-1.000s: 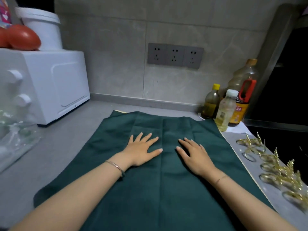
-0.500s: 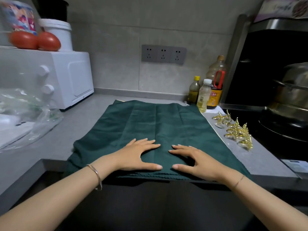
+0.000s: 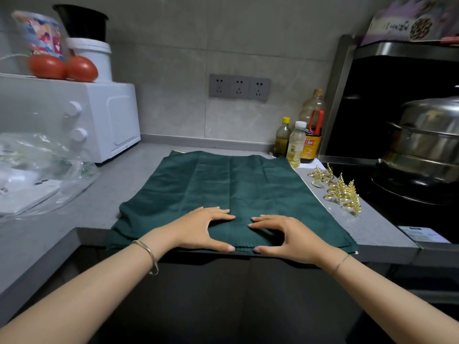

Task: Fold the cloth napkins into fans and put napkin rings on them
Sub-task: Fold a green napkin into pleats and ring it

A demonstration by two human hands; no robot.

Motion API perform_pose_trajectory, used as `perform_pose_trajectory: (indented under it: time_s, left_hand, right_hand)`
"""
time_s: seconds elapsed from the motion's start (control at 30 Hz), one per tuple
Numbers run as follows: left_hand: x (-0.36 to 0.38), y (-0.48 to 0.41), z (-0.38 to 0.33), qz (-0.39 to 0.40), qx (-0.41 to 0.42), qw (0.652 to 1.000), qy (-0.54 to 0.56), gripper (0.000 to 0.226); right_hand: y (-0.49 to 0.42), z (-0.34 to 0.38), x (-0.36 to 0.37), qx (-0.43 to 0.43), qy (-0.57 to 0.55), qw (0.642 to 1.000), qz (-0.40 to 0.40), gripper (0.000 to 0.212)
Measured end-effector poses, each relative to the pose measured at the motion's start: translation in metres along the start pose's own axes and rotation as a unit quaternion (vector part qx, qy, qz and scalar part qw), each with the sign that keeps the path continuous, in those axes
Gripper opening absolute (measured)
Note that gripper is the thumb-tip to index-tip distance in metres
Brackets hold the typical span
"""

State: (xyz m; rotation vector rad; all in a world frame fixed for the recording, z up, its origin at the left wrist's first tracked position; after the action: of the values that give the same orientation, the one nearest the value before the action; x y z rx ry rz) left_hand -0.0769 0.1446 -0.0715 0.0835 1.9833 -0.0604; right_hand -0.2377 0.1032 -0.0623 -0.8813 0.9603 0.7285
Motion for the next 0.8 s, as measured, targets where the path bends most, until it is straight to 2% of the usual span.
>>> perform_pose_trajectory:
  time_s: [0.23,0.6,0.7,0.8]
  left_hand:
    - [-0.011,0.009,-0.002,-0.043,-0.002,0.999,-0.008,0.059]
    - [-0.011,0.019,-0.006,-0.040,-0.024,0.999,-0.017,0.067]
    - [-0.011,0.020,-0.004,-0.041,-0.023,0.998,-0.030,0.064]
    - [-0.018,0.020,0.007,-0.041,-0.036,0.998,-0.029,0.055]
  right_hand:
    - [0.005,0.016,-0.009,-0.041,0.065,0.995,-0.065,0.032]
    - [0.009,0.040,-0.011,-0.103,0.141,0.980,-0.095,0.024]
    - [0.008,0.034,-0.011,-0.093,0.142,0.981,-0.092,0.023]
    - [0.004,0.020,-0.026,-0.032,0.076,0.988,-0.132,0.019]
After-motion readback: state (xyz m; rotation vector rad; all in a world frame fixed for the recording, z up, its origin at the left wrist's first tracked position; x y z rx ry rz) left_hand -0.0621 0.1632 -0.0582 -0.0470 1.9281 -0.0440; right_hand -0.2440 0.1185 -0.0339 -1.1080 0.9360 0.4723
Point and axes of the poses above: each hand's wrist, its own y-axis away from the middle knuckle, its own x-axis out of the palm, z = x × y, the point moved 9 cm from there along -y, towards the middle knuckle, and after that the axes turned 8 degrees about -x, right-handed, at the moved point
